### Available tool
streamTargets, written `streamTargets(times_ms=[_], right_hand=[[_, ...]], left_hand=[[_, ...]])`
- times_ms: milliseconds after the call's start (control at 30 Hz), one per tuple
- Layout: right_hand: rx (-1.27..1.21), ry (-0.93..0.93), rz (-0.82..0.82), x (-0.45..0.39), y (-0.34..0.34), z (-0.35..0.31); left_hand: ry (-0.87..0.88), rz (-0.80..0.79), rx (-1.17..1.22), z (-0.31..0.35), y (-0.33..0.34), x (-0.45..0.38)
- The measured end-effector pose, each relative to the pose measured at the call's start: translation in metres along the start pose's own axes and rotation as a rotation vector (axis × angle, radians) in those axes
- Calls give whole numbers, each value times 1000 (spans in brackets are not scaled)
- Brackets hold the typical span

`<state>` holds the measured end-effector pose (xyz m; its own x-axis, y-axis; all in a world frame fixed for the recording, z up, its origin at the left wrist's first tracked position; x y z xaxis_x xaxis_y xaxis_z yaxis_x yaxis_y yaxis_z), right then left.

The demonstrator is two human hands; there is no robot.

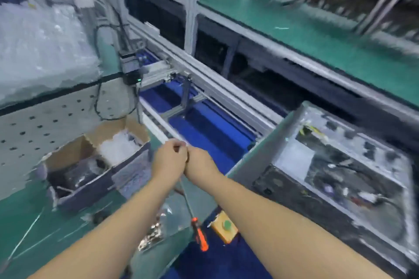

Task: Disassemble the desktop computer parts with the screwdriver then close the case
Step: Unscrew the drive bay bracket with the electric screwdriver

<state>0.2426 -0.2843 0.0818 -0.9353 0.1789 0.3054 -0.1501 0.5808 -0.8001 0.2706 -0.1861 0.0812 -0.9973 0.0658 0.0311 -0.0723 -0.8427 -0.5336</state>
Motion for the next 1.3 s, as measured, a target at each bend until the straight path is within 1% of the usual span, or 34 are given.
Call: streamTargets(times_ms=[100, 167, 233, 300, 333, 400, 533, 567, 600, 700, 767, 900, 967, 1067, 1167, 1300], right_hand=[[-75, 144, 258, 43, -128, 104], [-76, 267, 402, 89, -196, 190], [-80, 395, 514, 145, -245, 281], [-85, 526, 627, 203, -283, 375], [-95, 591, 671, 231, -296, 420], [-146, 705, 698, 282, -311, 507], [-223, 935, 634, 356, -299, 657], [-247, 972, 616, 366, -295, 695], [-269, 989, 604, 371, -289, 718], [-339, 1023, 567, 362, -280, 767], [-369, 1021, 540, 342, -280, 792], [-360, 1044, 562, 301, -301, 827], [-315, 1067, 535, 280, -309, 839], [-226, 1075, 455, 257, -312, 849], [-146, 1057, 490, 249, -318, 854], [-146, 1078, 510, 266, -335, 858]], left_hand=[[250, -161, 67, 128, 90, 14], [403, -295, 89, 202, 160, 52], [506, -415, 103, 261, 233, 105], [587, -529, 115, 305, 303, 162], [619, -581, 111, 322, 337, 191], [655, -672, 107, 349, 399, 243], [681, -843, 15, 380, 508, 332], [674, -877, -13, 387, 540, 350], [655, -907, -41, 389, 556, 361], [563, -967, -126, 382, 600, 374], [496, -965, -202, 380, 626, 370], [395, -951, -211, 391, 674, 359], [376, -956, -219, 394, 688, 355], [333, -964, -212, 391, 698, 350], [294, -974, -195, 383, 697, 346], [221, -976, -152, 377, 686, 333]])
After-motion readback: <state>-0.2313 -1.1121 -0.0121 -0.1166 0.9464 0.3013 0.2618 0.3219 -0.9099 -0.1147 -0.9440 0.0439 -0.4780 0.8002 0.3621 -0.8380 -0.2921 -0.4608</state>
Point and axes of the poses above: each hand's wrist, its own x-axis away from the middle knuckle, its own y-axis out of the palm, z = x × y, the point moved 5 cm from there along -x, towards the middle knuckle, and after that the axes turned 7 degrees about y, right-handed, at the moved point
